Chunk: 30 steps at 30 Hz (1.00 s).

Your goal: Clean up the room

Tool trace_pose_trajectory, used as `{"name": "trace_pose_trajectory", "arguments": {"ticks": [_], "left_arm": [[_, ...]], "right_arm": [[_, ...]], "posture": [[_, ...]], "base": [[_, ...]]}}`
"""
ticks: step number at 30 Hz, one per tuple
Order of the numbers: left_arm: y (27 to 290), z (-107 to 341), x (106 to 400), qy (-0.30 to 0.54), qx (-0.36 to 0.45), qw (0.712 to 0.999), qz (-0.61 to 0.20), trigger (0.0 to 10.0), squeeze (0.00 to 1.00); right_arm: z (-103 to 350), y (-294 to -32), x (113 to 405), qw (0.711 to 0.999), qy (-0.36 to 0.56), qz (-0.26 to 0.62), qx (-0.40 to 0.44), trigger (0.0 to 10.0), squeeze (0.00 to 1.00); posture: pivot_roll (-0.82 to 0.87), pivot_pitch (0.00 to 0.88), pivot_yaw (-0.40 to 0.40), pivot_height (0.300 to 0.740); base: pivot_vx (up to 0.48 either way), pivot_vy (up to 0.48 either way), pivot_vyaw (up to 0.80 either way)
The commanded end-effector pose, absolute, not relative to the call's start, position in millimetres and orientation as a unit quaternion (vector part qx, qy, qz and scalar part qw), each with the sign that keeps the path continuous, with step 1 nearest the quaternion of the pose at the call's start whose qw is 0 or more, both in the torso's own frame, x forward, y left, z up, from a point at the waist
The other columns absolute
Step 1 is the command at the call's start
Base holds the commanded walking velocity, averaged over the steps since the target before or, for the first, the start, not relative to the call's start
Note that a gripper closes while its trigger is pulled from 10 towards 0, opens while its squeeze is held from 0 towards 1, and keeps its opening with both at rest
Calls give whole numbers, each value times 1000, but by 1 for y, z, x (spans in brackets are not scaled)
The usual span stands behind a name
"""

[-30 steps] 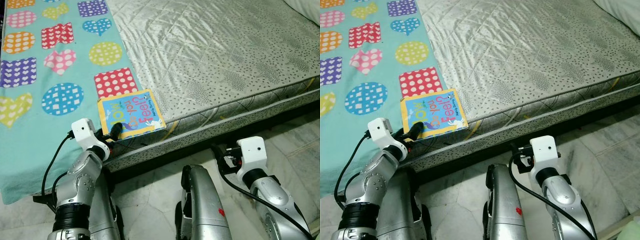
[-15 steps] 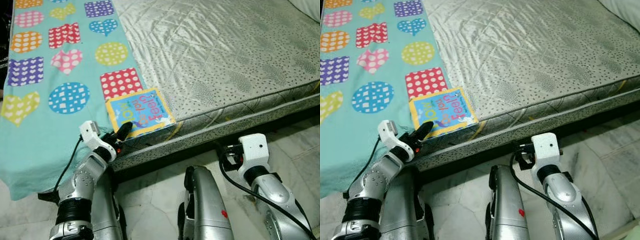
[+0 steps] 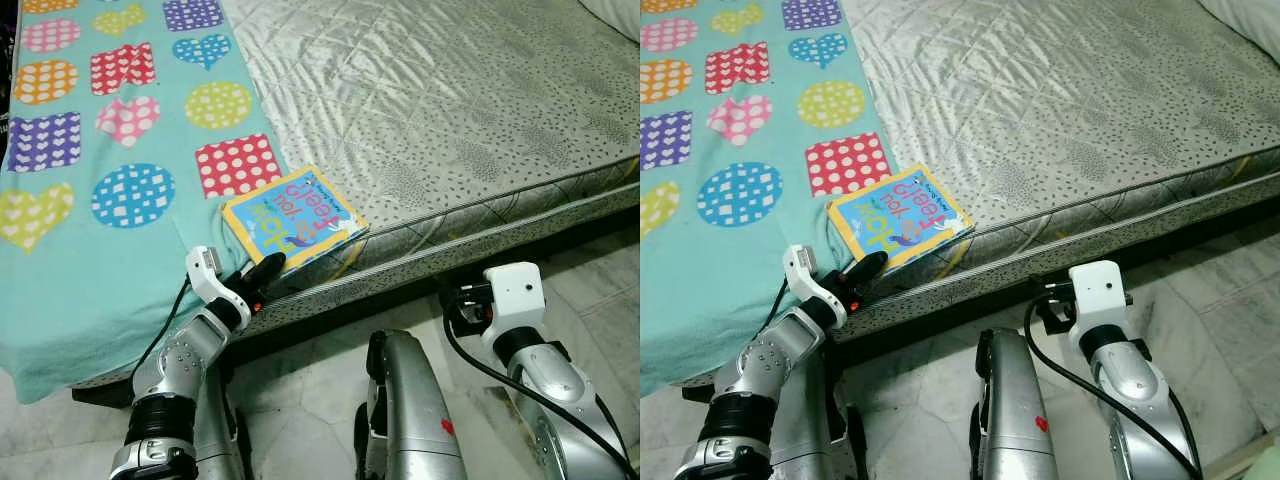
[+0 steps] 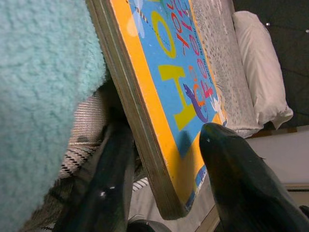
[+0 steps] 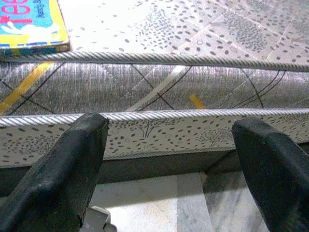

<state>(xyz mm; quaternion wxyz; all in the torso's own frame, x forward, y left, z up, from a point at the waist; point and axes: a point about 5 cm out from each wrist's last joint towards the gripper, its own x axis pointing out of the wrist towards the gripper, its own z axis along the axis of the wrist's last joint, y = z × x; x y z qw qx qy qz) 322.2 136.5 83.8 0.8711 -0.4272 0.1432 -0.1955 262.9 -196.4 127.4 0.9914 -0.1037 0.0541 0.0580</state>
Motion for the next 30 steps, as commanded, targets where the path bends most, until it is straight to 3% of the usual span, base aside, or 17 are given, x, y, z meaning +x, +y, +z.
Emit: {"name": "trace_pose_trajectory", "arguments": {"ticks": [1,10,18,30], "left_arm": [[130,77,319,158,-443,859,-202,0,0],[133,84,319,135,-485,835,-221,0,0],[135,85,319,128,-486,836,-222,0,0],[160,110,326,34,-399,906,-141,0,0]], "right_arm": [[122,-202,261,991,64,47,-106,10000,0],[122,-202,261,991,63,45,-108,10000,0],[122,-201,264,991,61,44,-109,10000,0],[123,-196,273,994,47,37,-93,10000,0]], "posture": [[-160,234,-30,498],[-161,234,-31,498],[-156,229,-32,498],[-125,184,-13,498]], "base": [[0,0,0],[0,0,0],[0,0,0],[0,0,0]]}}
